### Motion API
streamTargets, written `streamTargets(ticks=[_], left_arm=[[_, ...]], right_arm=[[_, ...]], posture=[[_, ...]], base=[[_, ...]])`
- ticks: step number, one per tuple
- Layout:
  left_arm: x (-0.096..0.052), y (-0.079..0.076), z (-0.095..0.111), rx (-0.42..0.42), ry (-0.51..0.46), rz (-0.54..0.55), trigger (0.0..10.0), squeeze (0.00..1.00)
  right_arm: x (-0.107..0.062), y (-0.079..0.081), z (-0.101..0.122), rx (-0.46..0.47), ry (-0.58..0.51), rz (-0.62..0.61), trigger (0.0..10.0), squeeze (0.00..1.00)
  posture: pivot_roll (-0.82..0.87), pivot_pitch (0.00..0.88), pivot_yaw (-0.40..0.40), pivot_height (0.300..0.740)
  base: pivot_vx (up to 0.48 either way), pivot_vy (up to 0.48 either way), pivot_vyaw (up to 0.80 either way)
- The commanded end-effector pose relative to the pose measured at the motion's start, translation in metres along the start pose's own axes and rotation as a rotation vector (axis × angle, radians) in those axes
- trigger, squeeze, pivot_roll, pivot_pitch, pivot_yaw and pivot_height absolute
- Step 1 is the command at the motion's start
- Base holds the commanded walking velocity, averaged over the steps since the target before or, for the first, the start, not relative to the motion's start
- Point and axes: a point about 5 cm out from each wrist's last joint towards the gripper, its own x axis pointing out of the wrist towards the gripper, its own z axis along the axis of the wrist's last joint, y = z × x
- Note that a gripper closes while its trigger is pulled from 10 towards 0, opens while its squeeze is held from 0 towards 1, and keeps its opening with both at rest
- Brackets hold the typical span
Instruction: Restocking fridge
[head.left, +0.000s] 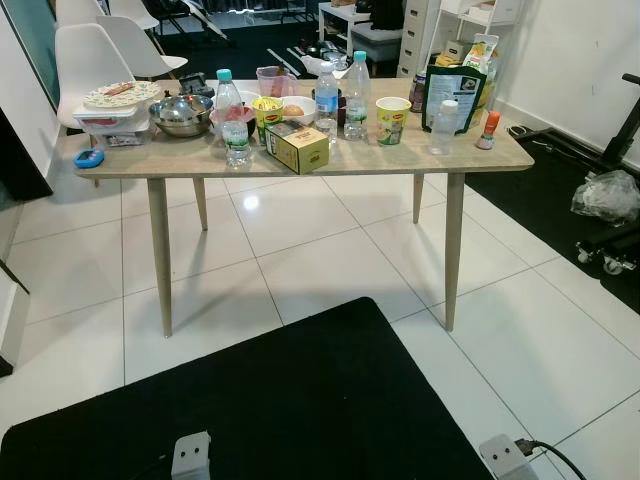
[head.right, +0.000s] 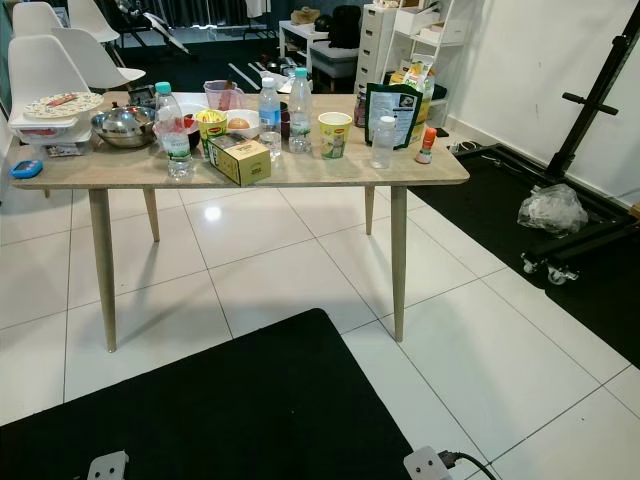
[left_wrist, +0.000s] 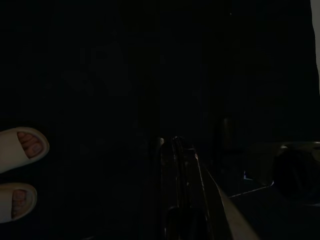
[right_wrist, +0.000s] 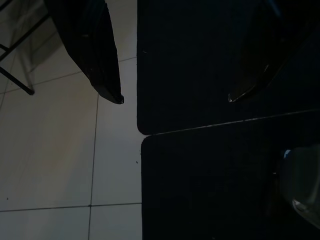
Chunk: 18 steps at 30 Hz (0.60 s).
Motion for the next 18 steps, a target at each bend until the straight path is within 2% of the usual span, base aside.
streamTargets(ticks=[1,12,18], left_arm=[[0.0005,-0.0031,-0.0035,0.017,0.023,-0.004,10.0,0.00],[0.0008,-0.0016,-0.0024,0.055,0.035,0.010,10.0,0.00],[0.0005,0.0010,-0.0007,0.075,0.039,0.015,10.0,0.00]], right_arm=[[0.0000,0.0010,-0.0002,-0.008,-0.002,0.003,10.0,0.00],[0.0002,0.0055,0.0008,-0.035,-0.005,0.011,10.0,0.00],[0.0000,0.0005,-0.0015,-0.044,0.000,-0.001,10.0,0.00]], posture=[[-0.02,0.000,-0.025,0.740],[-0.01,0.000,-0.028,0.740],[-0.01,0.000,-0.017,0.740]], base=[[0.000,0.000,0.00],[0.000,0.000,0.00],[0.000,0.000,0.00]])
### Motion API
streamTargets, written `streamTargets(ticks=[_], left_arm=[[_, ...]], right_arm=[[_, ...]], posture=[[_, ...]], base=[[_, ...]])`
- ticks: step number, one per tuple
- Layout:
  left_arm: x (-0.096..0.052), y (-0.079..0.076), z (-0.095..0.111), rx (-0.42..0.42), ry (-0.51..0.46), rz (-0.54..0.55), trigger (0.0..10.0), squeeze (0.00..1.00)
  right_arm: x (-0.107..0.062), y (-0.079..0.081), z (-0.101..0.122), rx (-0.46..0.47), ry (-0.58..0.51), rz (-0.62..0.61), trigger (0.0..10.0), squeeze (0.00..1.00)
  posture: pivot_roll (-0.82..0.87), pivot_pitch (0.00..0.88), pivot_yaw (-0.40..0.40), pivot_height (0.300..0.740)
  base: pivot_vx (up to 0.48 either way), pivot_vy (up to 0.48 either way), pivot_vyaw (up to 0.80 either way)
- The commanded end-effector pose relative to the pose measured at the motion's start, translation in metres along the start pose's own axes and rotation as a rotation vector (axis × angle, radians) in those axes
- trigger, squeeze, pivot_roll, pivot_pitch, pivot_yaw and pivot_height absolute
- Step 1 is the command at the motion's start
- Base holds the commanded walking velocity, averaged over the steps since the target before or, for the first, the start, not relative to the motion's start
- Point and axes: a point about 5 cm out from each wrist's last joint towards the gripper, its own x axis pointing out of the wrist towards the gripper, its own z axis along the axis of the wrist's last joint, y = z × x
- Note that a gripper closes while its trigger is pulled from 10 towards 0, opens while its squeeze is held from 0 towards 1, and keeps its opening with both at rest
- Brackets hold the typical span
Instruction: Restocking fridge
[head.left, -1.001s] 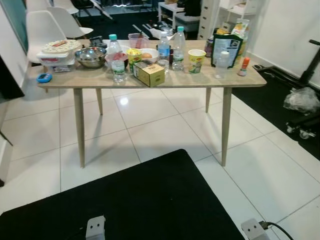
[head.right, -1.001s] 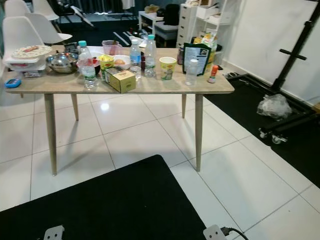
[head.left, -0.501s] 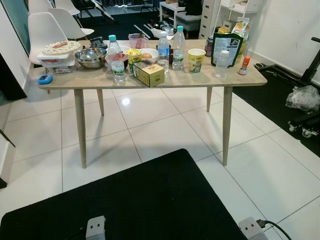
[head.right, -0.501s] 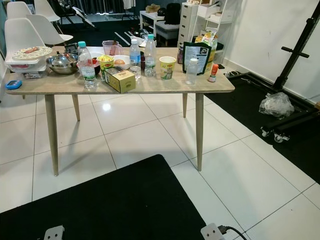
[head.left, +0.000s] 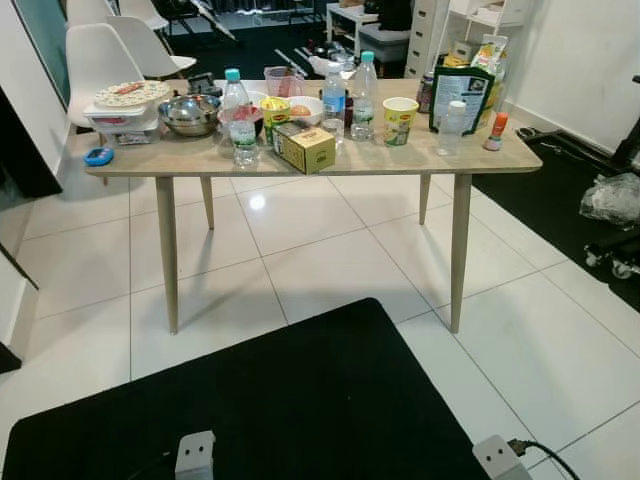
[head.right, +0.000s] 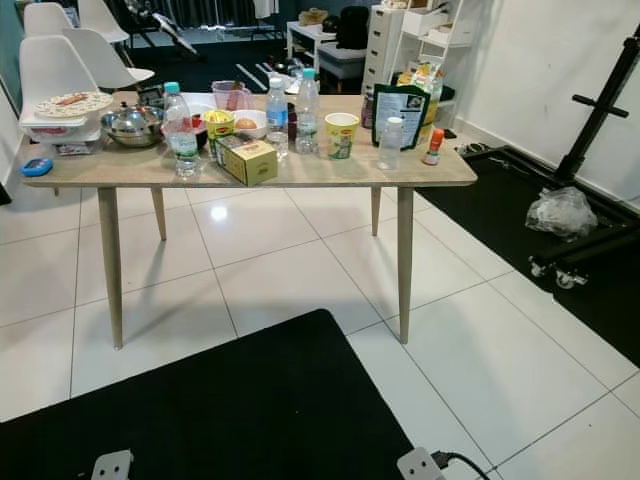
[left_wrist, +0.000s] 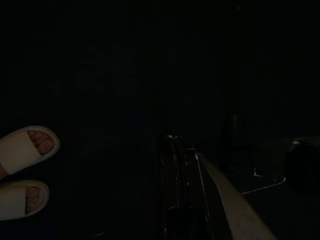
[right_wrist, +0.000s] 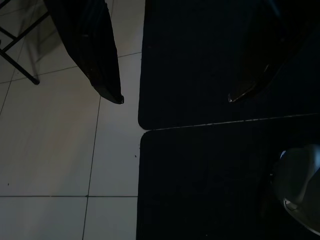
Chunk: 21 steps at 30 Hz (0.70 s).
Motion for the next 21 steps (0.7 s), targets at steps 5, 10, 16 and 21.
streamTargets(ticks=[5,10,16,21], left_arm=[[-0.0011,0.0050,-0.0017,0.017,0.022,0.021,10.0,0.00],[-0.0014,0.0052,-0.0030,0.007,0.024,0.023,10.0,0.00],[-0.0022,0.0075,-0.0033,0.018,0.027,0.027,10.0,0.00],[-0.0034,0.0114,-0.0035,0.005,0.022,0.040,10.0,0.00]], right_arm=[[-0.0003,-0.0014,-0.0052,-0.014,0.009,0.003,10.0,0.00],[-0.0002,-0.0015,-0.0044,-0.010,0.006,0.001,10.0,0.00],[-0.0001,-0.0006,0.0000,-0.004,-0.008,0.001,10.0,0.00],[0.0000,0.0032,-0.0029,-0.016,0.003,0.013,10.0,0.00]], posture=[[0.00,0.000,-0.027,0.740],[0.00,0.000,-0.023,0.740],[0.00,0.000,-0.031,0.740],[0.01,0.000,-0.032,0.740]], base=[[0.000,0.000,0.00],[0.000,0.000,0.00],[0.000,0.000,0.00],[0.000,0.000,0.00]])
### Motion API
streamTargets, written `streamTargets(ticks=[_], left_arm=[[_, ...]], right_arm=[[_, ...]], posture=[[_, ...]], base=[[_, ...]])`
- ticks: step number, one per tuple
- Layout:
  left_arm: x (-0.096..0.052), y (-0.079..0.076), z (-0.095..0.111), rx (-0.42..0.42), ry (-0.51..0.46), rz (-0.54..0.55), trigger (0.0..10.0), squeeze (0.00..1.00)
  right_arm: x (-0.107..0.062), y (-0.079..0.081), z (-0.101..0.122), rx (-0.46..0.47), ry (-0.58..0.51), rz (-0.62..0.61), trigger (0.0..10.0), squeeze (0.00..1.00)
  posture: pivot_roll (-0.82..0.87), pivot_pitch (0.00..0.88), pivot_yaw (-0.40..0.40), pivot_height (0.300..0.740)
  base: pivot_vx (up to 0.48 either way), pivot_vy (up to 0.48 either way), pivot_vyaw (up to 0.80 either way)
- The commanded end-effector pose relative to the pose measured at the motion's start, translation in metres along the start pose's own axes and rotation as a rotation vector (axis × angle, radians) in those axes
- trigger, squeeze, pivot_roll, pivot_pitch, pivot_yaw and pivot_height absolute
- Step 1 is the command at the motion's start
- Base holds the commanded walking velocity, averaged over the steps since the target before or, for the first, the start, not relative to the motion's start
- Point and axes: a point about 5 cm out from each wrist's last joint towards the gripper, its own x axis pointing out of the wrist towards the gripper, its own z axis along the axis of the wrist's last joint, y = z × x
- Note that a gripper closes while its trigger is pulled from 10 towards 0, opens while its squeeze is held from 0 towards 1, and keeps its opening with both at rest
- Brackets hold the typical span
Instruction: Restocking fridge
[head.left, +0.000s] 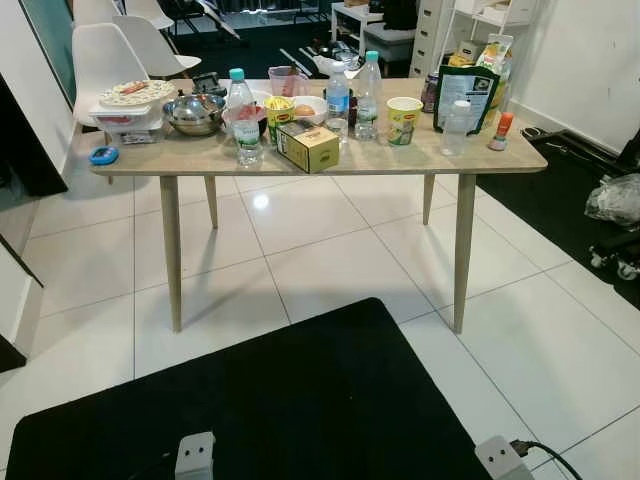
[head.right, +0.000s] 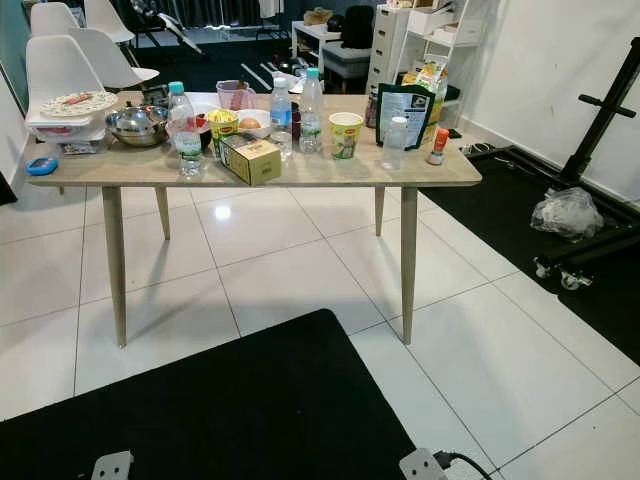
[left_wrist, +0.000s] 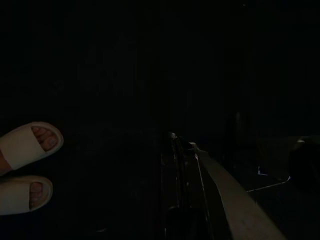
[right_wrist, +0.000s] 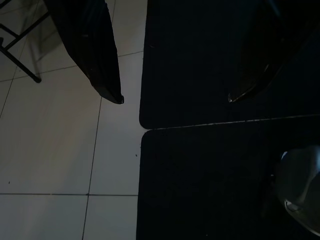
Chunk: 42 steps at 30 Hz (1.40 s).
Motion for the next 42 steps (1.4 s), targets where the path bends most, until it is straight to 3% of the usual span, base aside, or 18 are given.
streamTargets(ticks=[1,16,42], left_arm=[[-0.0022,0.0075,-0.0024,0.009,0.016,0.022,10.0,0.00],[-0.0019,0.0069,-0.0013,-0.015,0.011,0.013,10.0,0.00],[-0.0012,0.0056,0.0002,-0.002,0.011,0.003,10.0,0.00]], right_arm=[[0.0001,0.0033,-0.0023,-0.008,0.006,0.009,10.0,0.00],[0.0001,0.0032,-0.0021,0.004,0.003,0.005,10.0,0.00],[0.0000,0.0058,-0.0054,0.015,0.012,0.014,10.0,0.00]], posture=[[0.01,0.000,-0.032,0.740],[0.00,0.000,-0.032,0.740],[0.00,0.000,-0.023,0.740]], base=[[0.000,0.000,0.00],[0.000,0.000,0.00],[0.285,0.000,0.00]])
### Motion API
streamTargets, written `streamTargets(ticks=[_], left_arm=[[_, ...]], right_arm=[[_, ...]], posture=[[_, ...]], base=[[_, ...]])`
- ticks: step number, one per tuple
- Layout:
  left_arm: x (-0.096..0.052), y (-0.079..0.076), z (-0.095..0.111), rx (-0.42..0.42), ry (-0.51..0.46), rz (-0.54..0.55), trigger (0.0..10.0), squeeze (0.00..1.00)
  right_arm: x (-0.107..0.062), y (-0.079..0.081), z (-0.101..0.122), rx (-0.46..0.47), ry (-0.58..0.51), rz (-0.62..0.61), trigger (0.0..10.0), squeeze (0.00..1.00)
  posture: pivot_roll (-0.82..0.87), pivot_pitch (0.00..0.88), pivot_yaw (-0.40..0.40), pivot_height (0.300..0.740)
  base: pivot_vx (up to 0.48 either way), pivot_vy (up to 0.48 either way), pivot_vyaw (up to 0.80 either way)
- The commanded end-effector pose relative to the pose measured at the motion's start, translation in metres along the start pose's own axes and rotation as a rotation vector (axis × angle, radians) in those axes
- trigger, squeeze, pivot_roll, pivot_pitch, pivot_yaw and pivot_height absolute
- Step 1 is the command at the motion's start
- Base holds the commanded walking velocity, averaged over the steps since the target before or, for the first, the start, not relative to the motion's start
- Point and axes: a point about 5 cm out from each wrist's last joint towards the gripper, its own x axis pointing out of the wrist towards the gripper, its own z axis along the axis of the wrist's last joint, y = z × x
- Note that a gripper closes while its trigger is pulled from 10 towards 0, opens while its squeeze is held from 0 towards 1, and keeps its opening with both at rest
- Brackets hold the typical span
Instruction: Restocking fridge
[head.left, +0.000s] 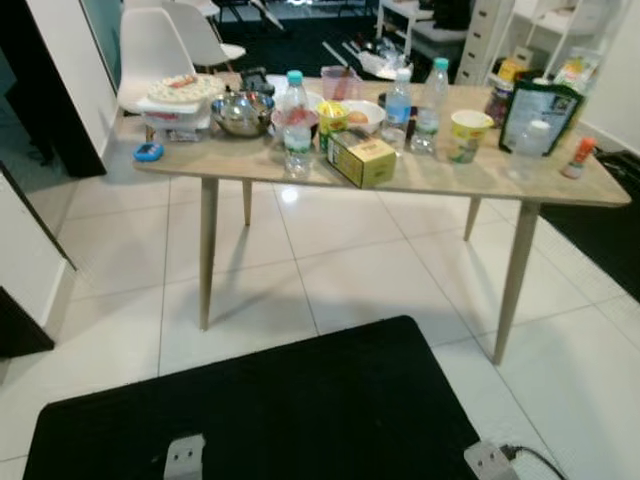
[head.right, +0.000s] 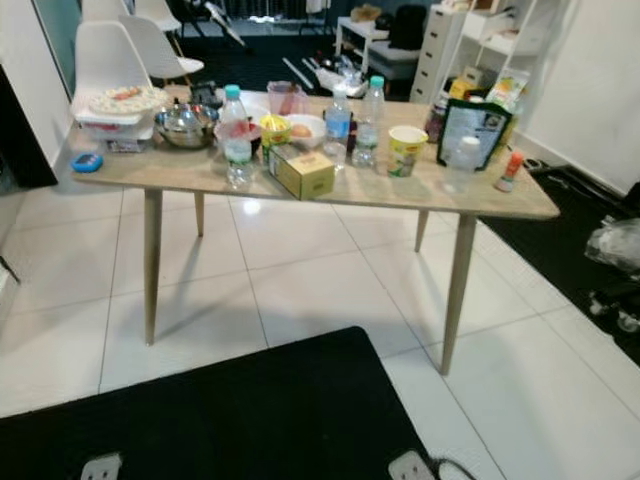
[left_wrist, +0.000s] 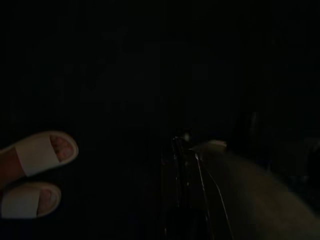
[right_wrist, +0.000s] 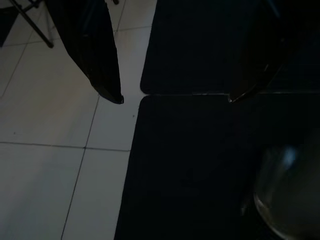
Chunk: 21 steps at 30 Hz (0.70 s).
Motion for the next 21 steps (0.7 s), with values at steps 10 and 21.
streamTargets(ticks=[10,21], left_arm=[[0.0007,-0.0020,0.0008,0.011,0.002,-0.010,10.0,0.00],[0.0009,-0.0033,0.0005,0.015,0.004,-0.016,10.0,0.00]], right_arm=[[-0.0002,-0.0018,-0.0026,0.009,0.009,-0.009,10.0,0.00],[-0.0002,-0.0021,-0.0022,0.012,0.008,-0.011,10.0,0.00]], posture=[[0.00,0.000,-0.020,0.740],[-0.01,0.000,-0.020,0.740]], base=[[0.292,0.000,0.00],[0.292,0.000,0.00]])
